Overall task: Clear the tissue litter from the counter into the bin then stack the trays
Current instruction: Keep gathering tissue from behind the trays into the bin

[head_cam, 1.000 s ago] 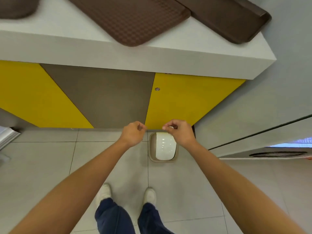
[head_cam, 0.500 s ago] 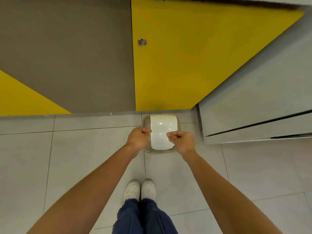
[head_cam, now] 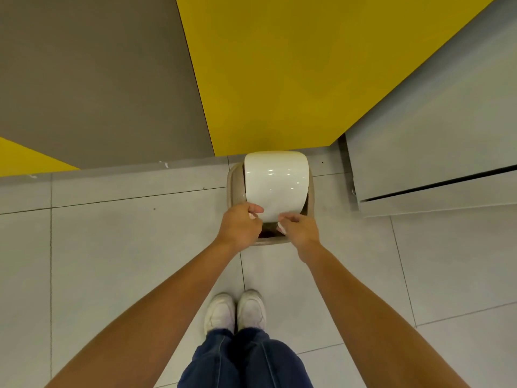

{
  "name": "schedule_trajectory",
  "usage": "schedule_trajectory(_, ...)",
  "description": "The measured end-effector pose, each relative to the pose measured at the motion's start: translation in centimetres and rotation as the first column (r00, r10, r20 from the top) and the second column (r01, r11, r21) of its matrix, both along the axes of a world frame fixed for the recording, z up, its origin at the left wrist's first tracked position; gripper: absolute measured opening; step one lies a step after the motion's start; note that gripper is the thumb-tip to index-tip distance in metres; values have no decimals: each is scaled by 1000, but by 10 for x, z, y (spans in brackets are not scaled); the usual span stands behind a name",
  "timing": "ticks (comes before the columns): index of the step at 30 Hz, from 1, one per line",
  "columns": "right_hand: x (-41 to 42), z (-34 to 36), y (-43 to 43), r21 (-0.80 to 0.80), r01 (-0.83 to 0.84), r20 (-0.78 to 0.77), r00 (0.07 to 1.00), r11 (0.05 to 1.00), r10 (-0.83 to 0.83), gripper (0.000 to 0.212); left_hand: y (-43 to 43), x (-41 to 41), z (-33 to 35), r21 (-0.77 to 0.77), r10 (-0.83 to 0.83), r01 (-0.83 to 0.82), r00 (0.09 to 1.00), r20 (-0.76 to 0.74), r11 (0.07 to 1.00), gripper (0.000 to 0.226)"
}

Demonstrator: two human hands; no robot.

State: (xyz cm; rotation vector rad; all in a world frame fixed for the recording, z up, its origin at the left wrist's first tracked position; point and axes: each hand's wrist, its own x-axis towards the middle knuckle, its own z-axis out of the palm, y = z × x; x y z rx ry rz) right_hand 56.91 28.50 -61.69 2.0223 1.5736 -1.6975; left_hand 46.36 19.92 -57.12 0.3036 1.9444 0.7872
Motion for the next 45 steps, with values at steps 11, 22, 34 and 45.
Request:
schedule_trajectory(11,-4,-22,12,-176,136,-33,989,975,-144,22,34,22,-32,-130,-20,25,999,42,991,36)
schedule_trajectory(22,2,-25,9,-193,98,-66,991,976,-113,18,41,34,-41,-172,-72,76,997,34,982,42)
schedule_trajectory(34,-1,80,-12,-10,-159,-10,987,987,159,34,5,26,48,-34,104,-106,993,-51,994,39)
schedule_trajectory(45,-31,287,-14,321,-506,60,855,801,516,29,-25,-9,257,168,65,-18,958,-279,986,29)
